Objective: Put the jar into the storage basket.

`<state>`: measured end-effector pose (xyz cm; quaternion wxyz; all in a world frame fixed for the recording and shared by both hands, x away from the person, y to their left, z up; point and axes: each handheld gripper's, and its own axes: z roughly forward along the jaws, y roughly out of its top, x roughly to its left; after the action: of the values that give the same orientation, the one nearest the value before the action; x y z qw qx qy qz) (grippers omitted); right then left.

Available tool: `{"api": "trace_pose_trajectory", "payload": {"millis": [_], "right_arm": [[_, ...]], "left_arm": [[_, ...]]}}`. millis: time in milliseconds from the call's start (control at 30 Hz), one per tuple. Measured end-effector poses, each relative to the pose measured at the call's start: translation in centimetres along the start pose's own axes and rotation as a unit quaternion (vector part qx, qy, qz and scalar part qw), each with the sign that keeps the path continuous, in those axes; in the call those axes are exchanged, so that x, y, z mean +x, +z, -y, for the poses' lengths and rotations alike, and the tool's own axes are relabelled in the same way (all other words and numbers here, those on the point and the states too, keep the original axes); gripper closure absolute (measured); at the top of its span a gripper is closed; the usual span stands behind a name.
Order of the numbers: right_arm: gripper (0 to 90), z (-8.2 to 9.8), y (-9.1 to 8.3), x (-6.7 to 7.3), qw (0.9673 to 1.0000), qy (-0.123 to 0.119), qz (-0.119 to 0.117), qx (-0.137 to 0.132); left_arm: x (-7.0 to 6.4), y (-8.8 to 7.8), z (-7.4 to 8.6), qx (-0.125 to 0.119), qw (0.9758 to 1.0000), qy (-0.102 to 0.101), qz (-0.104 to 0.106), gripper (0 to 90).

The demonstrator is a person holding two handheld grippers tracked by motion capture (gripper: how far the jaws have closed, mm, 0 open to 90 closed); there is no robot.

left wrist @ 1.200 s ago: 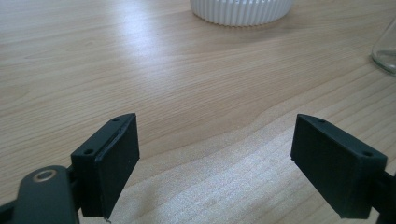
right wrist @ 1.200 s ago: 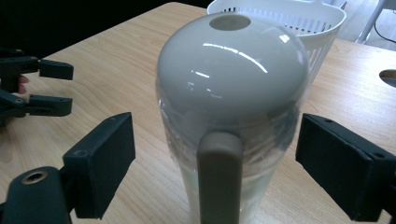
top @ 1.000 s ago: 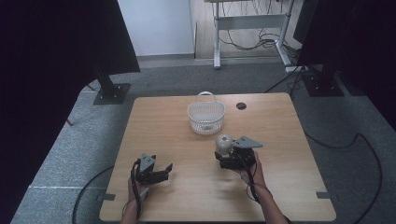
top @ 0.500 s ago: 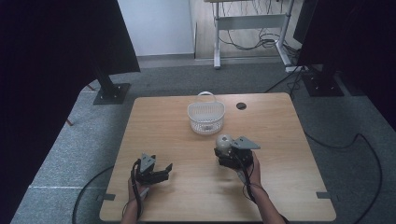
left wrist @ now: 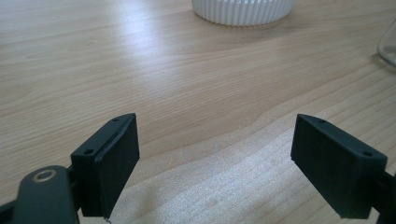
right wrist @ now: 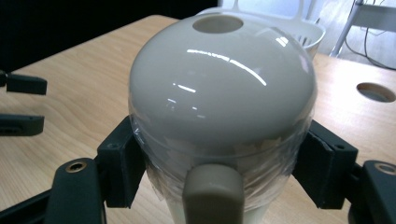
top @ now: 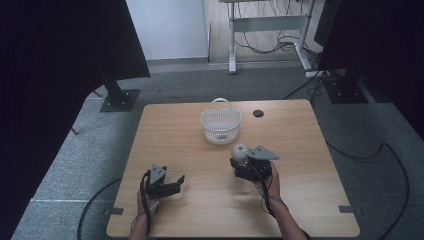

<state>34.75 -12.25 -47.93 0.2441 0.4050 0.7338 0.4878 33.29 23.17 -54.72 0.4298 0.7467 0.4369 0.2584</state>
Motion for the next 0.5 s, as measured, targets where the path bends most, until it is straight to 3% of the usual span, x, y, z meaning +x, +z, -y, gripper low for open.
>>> {"api": "trace_pose_trajectory", "payload": {"millis": [500], "right_arm": [[26.4,-2.1,-0.3,-0.6,0.9998,-0.008,0.017,-0.008]], "left_arm": [[0.2,-0.1,0.0,-0.003,1.0000,-0.008,0.004,15.1]]}}
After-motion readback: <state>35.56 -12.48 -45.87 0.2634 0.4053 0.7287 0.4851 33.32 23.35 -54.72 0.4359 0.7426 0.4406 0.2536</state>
